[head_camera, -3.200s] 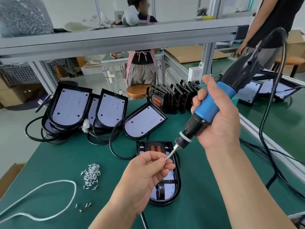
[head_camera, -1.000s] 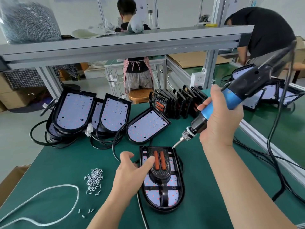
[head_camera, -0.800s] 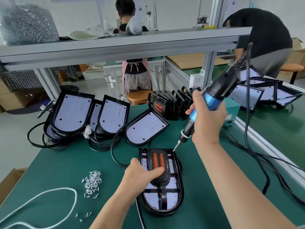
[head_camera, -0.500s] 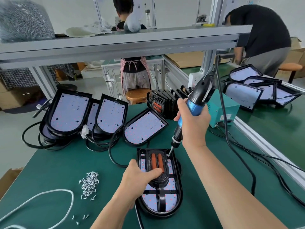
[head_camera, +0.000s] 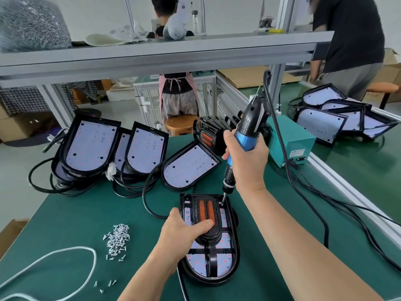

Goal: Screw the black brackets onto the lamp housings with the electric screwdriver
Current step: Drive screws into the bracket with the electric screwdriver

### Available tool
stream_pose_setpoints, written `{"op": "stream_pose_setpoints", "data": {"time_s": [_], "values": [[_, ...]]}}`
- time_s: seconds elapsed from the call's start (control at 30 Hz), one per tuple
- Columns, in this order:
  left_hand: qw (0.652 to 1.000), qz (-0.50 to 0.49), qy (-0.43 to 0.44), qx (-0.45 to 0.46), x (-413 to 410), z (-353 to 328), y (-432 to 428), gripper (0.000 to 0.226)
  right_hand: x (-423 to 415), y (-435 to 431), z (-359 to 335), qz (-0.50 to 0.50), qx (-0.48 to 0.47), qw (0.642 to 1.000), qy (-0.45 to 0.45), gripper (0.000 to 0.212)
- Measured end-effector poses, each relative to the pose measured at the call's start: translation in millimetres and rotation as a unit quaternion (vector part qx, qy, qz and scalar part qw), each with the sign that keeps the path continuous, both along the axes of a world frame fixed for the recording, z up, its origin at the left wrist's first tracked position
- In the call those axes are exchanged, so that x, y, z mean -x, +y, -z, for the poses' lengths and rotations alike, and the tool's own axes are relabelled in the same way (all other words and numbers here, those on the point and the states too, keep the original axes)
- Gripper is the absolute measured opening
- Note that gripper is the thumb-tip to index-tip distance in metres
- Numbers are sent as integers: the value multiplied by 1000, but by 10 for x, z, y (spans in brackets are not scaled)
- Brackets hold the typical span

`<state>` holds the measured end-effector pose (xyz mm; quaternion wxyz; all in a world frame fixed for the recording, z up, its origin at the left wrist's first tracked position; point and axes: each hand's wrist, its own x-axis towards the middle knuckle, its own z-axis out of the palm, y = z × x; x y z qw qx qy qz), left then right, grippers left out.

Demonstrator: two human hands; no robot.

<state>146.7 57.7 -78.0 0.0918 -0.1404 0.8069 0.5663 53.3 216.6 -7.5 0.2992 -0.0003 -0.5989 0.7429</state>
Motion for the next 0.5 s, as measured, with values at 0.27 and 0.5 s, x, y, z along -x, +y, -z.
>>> {"op": "stream_pose_setpoints", "data": {"time_s": [0.27,0.5], "values": [[1000,-1,5,-22,-2,16,0,58,-18,-25,-14,-8,-5,1000,4,23],[1000,12,8,-21,-3,19,-7,76,-52,-91,-1,-13,-37,999,24,22]]}}
